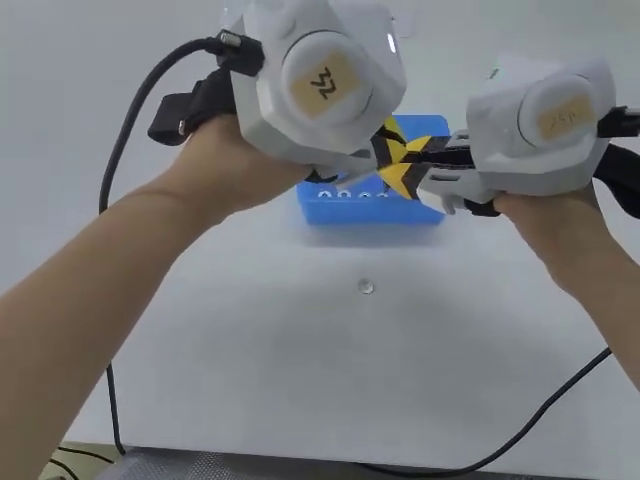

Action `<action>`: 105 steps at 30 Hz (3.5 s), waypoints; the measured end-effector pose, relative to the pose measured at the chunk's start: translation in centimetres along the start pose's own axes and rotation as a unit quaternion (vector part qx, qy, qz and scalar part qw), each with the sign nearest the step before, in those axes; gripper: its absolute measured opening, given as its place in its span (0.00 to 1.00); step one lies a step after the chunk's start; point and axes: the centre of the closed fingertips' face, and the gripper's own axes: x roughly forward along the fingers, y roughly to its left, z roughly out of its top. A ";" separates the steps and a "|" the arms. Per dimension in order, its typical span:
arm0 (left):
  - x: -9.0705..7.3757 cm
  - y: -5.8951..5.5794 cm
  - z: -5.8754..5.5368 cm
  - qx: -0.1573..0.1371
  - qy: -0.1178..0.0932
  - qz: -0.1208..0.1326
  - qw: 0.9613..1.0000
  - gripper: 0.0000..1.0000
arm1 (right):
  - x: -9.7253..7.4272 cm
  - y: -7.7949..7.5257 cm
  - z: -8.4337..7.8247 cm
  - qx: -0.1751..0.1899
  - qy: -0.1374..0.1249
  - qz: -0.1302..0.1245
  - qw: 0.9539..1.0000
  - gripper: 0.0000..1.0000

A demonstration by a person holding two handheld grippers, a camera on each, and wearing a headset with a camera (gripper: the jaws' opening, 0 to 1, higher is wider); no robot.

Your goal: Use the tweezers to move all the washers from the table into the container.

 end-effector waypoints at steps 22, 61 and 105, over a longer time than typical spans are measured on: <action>-6.3 -3.2 2.6 0.004 -0.019 0.043 0.999 0.00 | -3.9 5.1 3.6 -0.029 -0.043 0.013 0.999 0.05; -4.0 -8.5 -2.2 -0.069 0.022 -0.004 0.997 0.00 | -1.7 9.7 -2.8 0.028 0.010 0.081 0.996 0.06; -4.4 -7.1 2.7 -0.033 -0.016 0.007 0.999 0.00 | -5.3 6.7 -0.7 -0.052 0.028 0.023 0.998 0.03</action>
